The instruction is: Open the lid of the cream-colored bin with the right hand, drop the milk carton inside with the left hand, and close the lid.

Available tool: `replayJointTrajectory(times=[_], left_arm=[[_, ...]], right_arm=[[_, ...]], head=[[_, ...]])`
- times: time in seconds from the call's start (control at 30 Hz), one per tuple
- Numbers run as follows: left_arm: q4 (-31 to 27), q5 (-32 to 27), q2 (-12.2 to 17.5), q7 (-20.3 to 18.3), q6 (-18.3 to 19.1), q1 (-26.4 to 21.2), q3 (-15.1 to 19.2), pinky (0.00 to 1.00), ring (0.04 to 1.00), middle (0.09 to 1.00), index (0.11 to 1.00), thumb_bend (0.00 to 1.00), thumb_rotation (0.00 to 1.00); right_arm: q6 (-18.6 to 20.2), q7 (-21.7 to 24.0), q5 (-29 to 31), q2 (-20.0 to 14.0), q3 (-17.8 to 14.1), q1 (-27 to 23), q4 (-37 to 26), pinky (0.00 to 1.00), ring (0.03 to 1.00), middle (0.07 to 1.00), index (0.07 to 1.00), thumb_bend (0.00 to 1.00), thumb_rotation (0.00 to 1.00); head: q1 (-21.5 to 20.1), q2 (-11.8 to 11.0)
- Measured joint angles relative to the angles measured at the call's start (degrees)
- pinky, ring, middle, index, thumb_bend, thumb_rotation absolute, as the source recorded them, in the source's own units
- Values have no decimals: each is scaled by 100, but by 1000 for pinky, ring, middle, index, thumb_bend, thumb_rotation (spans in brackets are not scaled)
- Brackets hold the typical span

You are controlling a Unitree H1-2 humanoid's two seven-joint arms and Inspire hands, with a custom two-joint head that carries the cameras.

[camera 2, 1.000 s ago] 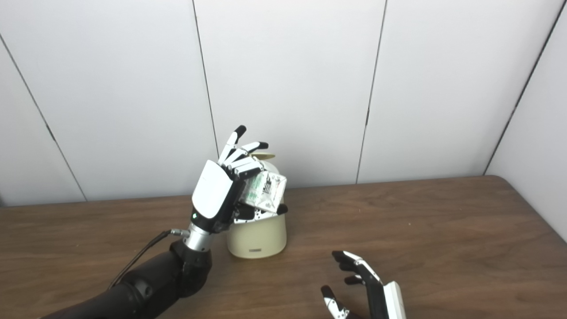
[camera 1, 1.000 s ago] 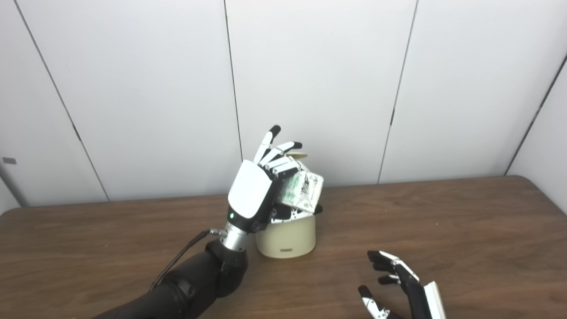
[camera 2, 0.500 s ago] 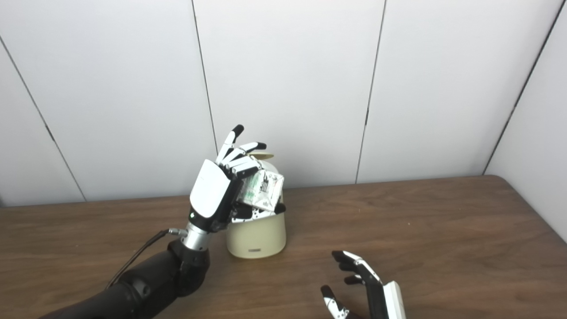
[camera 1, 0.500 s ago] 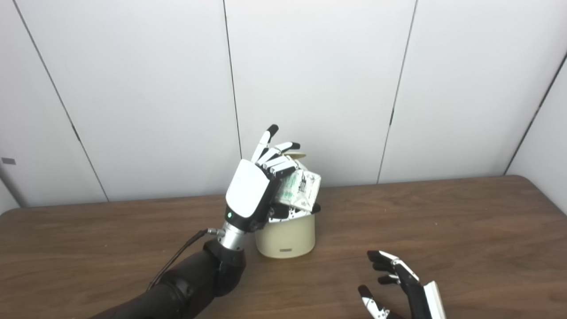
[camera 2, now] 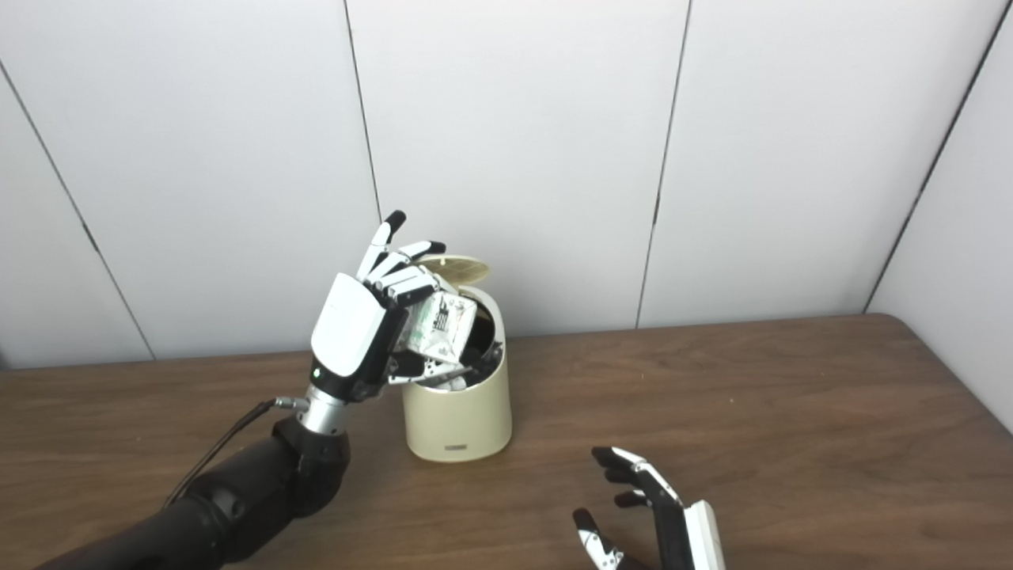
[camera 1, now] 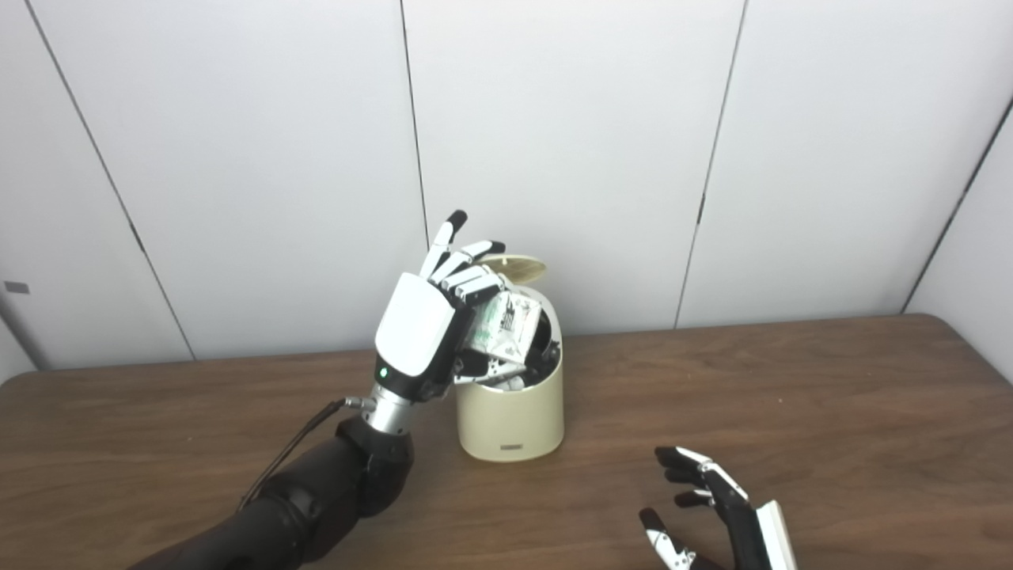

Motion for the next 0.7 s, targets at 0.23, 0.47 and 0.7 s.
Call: replayJointTrajectory(times=[0.23,0.47,0.7], left_arm=[[-30,32,64,0,0,0,70,1000,761,480,480,526,0],[-38,-25,68,-25,0,0,119,1000,755,478,481,526,0],[-37,-112,-38,-40,7,3,125,1000,749,476,483,526,0]], right_arm=[[3,2,-4,2,5,-4,0,596,717,739,715,152,9],[9,8,-34,5,10,-2,-2,599,719,740,719,151,4],[0,7,-29,3,12,-3,0,593,715,739,715,153,48]], head=[[-9,9],[-26,18],[-35,26]])
